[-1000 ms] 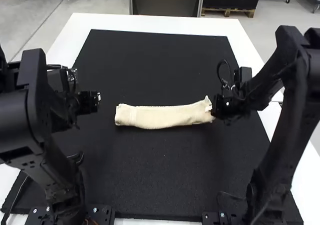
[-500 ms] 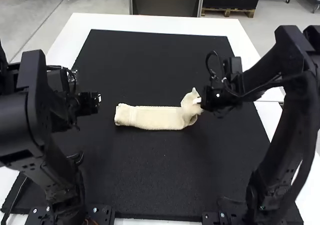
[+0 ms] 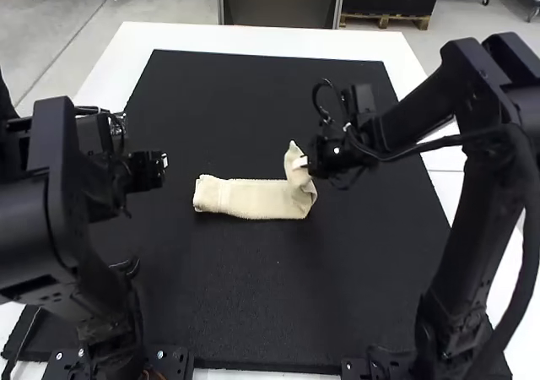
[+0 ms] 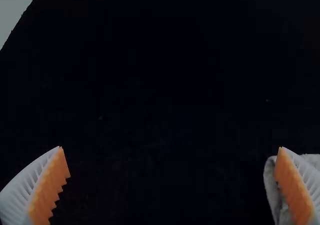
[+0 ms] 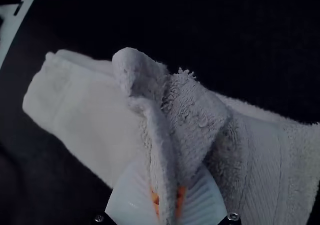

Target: Fold the towel.

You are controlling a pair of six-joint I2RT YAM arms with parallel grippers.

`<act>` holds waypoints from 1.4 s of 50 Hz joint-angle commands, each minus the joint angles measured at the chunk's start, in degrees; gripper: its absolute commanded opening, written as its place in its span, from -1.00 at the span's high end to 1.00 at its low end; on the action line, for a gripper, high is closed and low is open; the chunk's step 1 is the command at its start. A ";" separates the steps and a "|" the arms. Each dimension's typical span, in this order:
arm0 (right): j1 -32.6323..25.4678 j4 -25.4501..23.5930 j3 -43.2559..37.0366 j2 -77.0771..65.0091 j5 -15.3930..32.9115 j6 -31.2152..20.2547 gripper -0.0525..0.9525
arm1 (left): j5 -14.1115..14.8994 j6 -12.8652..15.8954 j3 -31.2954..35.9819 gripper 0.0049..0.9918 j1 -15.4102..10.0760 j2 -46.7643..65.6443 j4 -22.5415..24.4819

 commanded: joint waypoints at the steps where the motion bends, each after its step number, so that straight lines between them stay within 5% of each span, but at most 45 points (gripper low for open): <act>1: 2.83 0.89 2.97 1.60 -1.53 1.99 0.93 | 0.69 -0.51 1.64 -0.93 1.61 -0.88 0.15; 24: 11.62 2.21 11.23 8.36 -1.44 2.61 0.93 | 1.21 -0.25 1.64 -0.93 2.84 -0.88 0.59; 70: 19.62 1.95 21.69 17.24 -1.35 3.75 0.93 | 2.36 -0.16 1.46 -0.93 2.92 -0.88 0.59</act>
